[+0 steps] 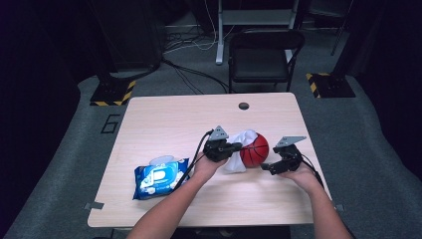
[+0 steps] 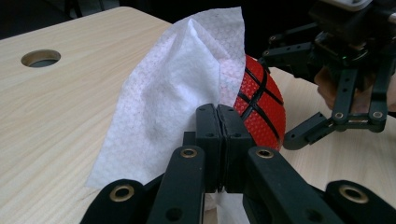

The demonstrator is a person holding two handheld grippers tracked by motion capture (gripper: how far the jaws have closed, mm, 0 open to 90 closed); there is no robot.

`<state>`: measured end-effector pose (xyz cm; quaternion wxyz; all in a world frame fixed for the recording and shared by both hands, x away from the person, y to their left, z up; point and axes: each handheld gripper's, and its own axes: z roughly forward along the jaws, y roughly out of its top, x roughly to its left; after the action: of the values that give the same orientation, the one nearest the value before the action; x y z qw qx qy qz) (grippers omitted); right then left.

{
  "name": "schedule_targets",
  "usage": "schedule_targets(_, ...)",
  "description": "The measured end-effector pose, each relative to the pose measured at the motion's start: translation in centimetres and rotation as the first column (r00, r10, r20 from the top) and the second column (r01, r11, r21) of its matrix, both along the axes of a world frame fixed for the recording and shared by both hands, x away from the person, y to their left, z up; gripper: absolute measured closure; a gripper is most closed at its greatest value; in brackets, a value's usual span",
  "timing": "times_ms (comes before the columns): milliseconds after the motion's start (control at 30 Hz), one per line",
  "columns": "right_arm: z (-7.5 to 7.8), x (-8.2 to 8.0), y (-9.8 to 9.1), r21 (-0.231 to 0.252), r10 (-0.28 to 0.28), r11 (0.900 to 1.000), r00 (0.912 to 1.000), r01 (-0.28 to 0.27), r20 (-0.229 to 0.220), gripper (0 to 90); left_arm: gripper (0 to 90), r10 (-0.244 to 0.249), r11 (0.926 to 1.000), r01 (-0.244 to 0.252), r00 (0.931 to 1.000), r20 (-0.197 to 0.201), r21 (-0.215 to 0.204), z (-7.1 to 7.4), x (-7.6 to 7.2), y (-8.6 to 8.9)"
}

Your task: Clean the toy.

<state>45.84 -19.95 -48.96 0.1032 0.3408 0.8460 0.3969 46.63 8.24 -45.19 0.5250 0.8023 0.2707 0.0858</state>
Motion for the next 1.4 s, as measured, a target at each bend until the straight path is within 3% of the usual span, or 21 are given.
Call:
schedule_targets(100,-0.3,0.2,0.9,0.006,0.040,0.9992,0.9992,-0.040,-0.008,4.7,88.1,-0.002,0.9998,0.002,0.9999,-0.015,-0.018,-0.1,0.2,0.0)
schedule_targets(167,-0.4,0.2,1.7,-0.018,0.024,0.9995,0.9996,-0.025,-0.012,1.0,88.2,-0.002,0.9999,0.002,0.9999,-0.014,-0.014,-0.1,0.2,0.0)
schedule_targets(300,-0.4,0.5,1.9,-0.046,0.021,0.9987,0.9996,-0.021,0.015,4.2,88.2,0.033,0.9994,-0.034,0.9993,-0.014,-0.012,-0.1,0.5,0.3)
schedule_targets(533,-0.7,1.3,2.4,-0.034,0.017,0.9993,0.9996,-0.016,0.024,1.0,87.5,0.068,0.9976,-0.068,0.9973,-0.029,-0.012,-0.2,1.2,0.9)
schedule_targets(600,-0.7,1.4,2.9,-0.018,0.011,0.9998,0.9999,-0.011,0.008,0.0,87.5,0.071,0.9974,-0.072,0.9969,-0.034,-0.010,-0.3,1.3,1.0)
schedule_targets(700,-0.4,1.1,3.8,-0.050,-0.018,0.9986,0.9996,0.019,0.023,0.0,87.6,0.074,0.9972,-0.074,0.9964,-0.042,-0.006,-0.4,1.4,1.2)
schedule_targets(800,-0.1,0.6,3.7,-0.034,-0.030,0.9990,0.9993,0.030,0.020,2.2,88.0,0.066,0.9977,-0.067,0.9967,-0.047,-0.008,-0.4,1.2,1.5)
schedule_targets(933,0.5,-0.5,4.0,-0.028,-0.049,0.9984,0.9985,0.049,0.027,2.7,88.0,0.058,0.9979,-0.059,0.9979,-0.029,-0.027,0.1,0.4,1.9)
schedule_targets(1033,0.9,-1.3,3.9,-0.013,-0.046,0.9989,0.9987,0.046,0.022,2.6,88.0,0.043,0.9989,-0.044,0.9989,-0.020,-0.015,0.5,-0.4,2.1)
schedule_targets(1233,2.0,-4.3,4.4,0.024,-0.021,0.9995,0.9993,0.020,0.032,2.8,87.9,0.012,0.9999,-0.011,0.9998,0.014,-0.007,1.2,-3.4,3.7)
schedule_targets(1400,1.6,-6.7,6.0,0.023,0.021,0.9995,0.9998,-0.021,0.006,2.8,87.8,0.000,1.0000,0.000,1.0000,0.001,-0.006,0.9,-6.1,5.8)
